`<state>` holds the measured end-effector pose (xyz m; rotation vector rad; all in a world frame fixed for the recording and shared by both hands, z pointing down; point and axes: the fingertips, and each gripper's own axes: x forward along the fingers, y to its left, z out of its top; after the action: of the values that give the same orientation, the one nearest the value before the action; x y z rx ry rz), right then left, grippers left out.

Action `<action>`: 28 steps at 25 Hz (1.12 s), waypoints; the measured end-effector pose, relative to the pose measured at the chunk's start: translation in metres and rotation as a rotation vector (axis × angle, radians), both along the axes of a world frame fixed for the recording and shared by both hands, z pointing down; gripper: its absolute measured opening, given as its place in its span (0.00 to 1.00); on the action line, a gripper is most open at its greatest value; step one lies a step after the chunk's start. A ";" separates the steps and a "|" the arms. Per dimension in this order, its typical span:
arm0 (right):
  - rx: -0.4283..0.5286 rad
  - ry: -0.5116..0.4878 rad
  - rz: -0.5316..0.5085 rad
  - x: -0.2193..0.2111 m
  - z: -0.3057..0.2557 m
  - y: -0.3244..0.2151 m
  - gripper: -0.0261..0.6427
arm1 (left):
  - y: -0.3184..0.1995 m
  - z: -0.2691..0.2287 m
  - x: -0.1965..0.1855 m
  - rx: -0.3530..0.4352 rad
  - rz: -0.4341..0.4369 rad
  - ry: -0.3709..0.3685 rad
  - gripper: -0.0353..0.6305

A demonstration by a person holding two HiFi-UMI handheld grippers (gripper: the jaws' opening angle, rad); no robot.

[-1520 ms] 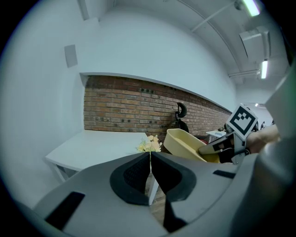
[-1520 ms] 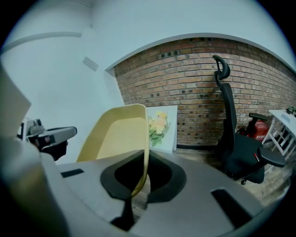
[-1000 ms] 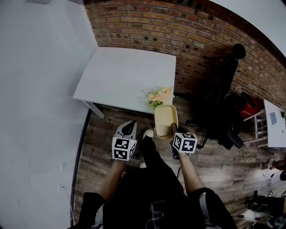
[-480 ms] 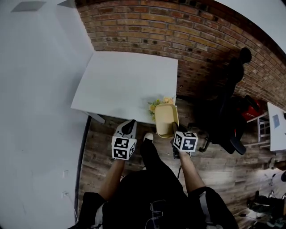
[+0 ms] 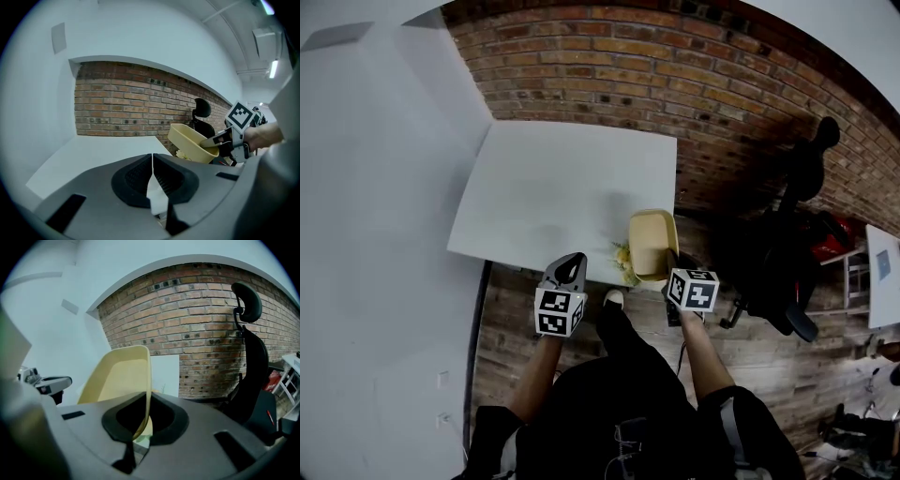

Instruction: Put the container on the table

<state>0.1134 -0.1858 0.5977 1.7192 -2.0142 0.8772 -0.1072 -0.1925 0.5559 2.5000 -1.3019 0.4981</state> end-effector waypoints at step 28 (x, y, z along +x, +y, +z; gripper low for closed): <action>-0.016 -0.031 0.068 0.054 0.005 -0.212 0.08 | -0.172 0.005 0.039 -0.046 0.041 -0.047 0.08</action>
<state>0.1672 -0.3979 0.6026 1.7847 -1.9729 0.9450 -0.0682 -0.3640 0.5613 2.4959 -1.2446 0.5928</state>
